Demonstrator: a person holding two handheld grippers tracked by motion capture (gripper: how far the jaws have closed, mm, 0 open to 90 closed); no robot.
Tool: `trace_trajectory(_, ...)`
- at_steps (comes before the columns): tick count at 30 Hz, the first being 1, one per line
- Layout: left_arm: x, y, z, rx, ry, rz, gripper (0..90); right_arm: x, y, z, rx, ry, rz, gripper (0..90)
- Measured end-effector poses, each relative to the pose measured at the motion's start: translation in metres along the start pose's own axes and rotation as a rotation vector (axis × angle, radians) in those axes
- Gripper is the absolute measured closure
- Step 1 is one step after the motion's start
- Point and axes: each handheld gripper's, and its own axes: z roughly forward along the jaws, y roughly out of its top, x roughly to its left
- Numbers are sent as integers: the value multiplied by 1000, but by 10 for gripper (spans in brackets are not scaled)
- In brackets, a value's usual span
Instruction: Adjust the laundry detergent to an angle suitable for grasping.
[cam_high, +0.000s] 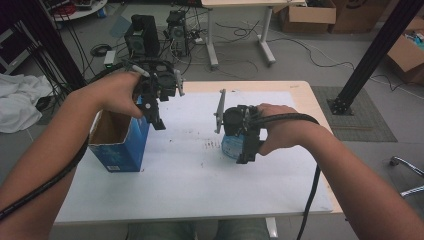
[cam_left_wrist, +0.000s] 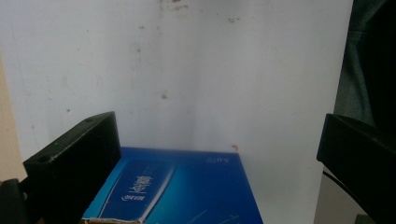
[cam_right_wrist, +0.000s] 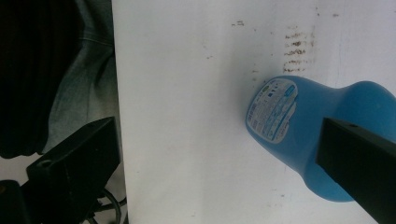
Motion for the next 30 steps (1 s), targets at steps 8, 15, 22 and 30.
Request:
trace_trajectory(8,2,-1,0,-1,1,-12,1,-2,0,-2,-4,-4,-2,0)
trace_trajectory(15,-2,1,0,-6,-2,-13,1,1,-1,-4,-7,-14,-11,0)
trace_trajectory(22,-1,6,1,-6,-1,-2,1,2,-4,-5,-15,-23,-11,0)
trace_trajectory(30,0,5,4,-16,-6,-18,1,0,-7,-4,-11,-16,-21,0)
